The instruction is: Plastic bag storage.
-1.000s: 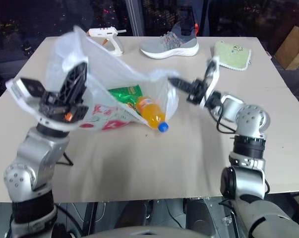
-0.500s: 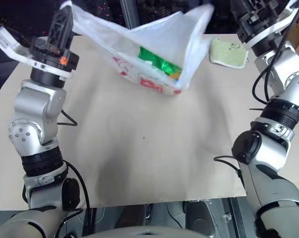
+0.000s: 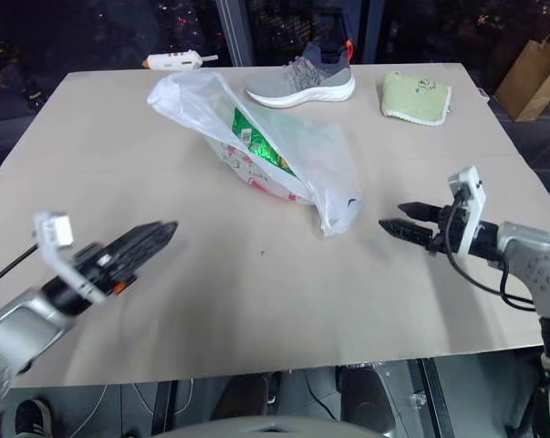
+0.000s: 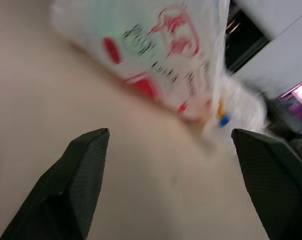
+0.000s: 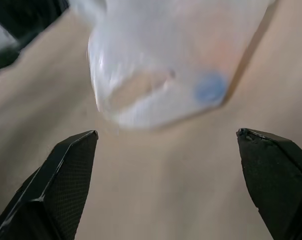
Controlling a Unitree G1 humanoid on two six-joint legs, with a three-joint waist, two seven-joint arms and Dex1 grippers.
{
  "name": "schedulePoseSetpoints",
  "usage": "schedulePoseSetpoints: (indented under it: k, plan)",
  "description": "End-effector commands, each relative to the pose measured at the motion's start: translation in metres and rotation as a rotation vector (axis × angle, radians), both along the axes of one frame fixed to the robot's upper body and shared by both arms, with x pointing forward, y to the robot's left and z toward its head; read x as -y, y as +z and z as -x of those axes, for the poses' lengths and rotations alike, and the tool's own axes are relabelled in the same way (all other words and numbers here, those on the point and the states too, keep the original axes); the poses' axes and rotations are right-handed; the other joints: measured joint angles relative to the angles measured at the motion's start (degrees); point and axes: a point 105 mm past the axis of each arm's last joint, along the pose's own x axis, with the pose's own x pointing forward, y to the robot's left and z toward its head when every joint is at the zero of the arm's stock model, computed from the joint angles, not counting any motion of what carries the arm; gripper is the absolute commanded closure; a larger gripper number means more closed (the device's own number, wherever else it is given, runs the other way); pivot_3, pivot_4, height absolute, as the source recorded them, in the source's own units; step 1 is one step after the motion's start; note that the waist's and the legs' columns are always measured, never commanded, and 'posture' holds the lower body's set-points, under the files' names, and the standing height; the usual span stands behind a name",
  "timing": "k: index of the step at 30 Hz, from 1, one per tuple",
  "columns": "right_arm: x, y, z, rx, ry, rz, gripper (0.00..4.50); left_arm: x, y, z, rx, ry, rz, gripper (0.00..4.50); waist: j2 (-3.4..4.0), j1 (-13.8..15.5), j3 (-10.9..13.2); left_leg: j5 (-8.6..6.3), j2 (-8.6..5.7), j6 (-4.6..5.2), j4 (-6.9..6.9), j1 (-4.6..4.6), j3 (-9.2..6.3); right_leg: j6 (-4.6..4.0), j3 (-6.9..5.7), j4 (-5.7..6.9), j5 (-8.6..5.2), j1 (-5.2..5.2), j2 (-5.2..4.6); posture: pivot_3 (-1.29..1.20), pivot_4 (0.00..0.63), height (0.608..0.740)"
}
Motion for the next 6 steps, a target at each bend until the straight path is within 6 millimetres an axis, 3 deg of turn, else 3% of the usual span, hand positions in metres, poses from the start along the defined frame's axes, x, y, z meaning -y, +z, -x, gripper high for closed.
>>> schedulePoseSetpoints:
  k: [1, 3, 6]
  plan:
    - [0.016, -0.019, 0.017, 0.100, 0.015, 0.156, 0.00, -0.010, -0.024, 0.020, -0.015, 0.033, -0.186, 0.45, 0.00, 0.23, -0.02, 0.00, -0.01, 0.00, 0.00, 0.04, 0.06, -0.02, 0.04, -0.07, -0.02, 0.06, -0.01, 0.00, 0.150, 0.740]
    - [0.024, -0.030, 0.024, 0.115, 0.026, 0.200, 0.00, -0.015, -0.038, 0.023, -0.012, 0.078, -0.238, 0.45, 0.05, 0.88, -0.03, 0.00, -0.04, 0.00, 0.09, 0.00, 0.07, -0.01, 0.03, -0.09, -0.01, 0.06, -0.04, 0.00, 0.150, 0.740]
    - [0.029, -0.032, 0.028, 0.164, 0.034, 0.205, 0.00, -0.013, -0.044, 0.023, 0.029, 0.110, -0.282, 0.45, 0.03, 1.09, -0.05, 0.00, 0.00, -0.01, 0.18, 0.07, 0.13, 0.02, 0.06, -0.08, 0.01, 0.12, -0.03, 0.00, 0.150, 0.740]
